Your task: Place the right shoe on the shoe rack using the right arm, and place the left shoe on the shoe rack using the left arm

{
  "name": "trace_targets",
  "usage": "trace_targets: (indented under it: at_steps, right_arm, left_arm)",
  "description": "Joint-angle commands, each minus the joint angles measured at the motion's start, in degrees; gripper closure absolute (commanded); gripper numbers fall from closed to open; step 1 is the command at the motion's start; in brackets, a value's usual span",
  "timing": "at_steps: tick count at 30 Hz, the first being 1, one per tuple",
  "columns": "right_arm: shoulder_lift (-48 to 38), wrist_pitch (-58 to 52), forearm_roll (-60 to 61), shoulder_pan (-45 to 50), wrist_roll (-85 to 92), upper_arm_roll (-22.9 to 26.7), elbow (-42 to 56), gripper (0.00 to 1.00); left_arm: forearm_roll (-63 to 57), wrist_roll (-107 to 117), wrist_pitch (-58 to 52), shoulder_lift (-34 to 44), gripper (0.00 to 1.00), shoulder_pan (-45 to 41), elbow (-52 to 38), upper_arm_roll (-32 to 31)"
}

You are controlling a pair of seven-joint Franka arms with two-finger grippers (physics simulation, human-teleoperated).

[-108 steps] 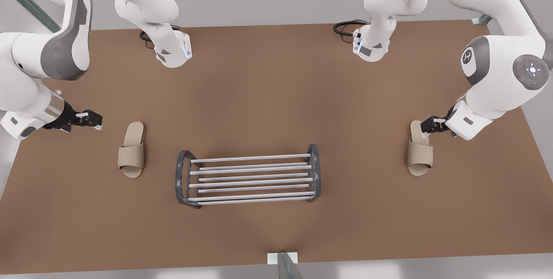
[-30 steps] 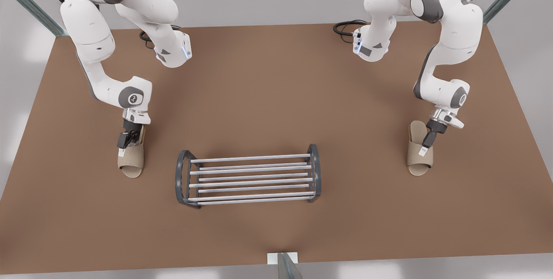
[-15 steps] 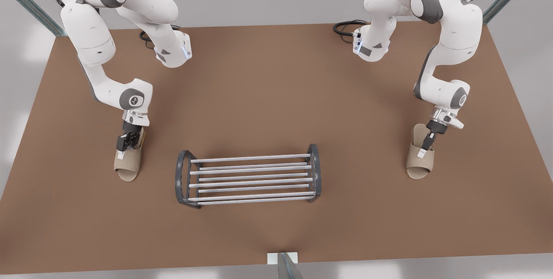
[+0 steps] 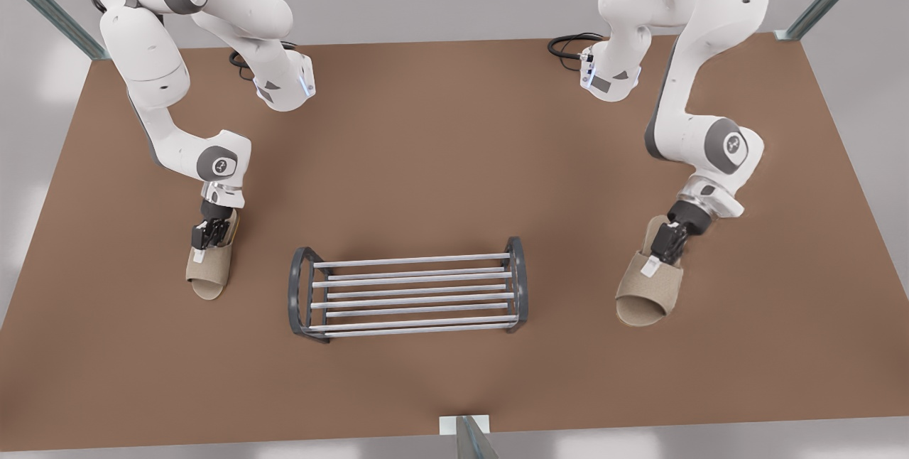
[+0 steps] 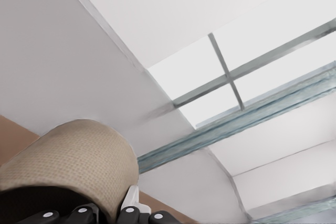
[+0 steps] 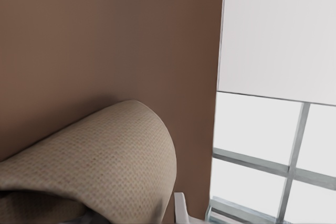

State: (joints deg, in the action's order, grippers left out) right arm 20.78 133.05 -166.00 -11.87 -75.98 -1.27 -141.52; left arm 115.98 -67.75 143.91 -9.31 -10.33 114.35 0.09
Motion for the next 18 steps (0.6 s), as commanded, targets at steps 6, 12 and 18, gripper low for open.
trace_targets:
  at_steps: [6, 12, 18]
  right_arm:
    - [-0.3, -0.07, -5.65, 0.09, -1.28, 0.04, 0.01, 0.54]
    - [-0.47, 0.02, -5.65, 0.09, -1.1, -0.04, 0.01, 0.59]
    - [-0.65, 0.02, -5.65, 0.09, -1.01, 0.04, 0.01, 0.63]
  left_arm:
    - [0.3, 43.05, 43.29, -6.07, 0.78, -20.34, -18.54, -4.66]
    - [2.24, 48.33, 54.36, -22.24, 0.78, -25.09, -39.9, -10.19]
    - [1.97, 49.21, 53.93, -32.44, 0.77, -26.23, -46.93, -9.76]
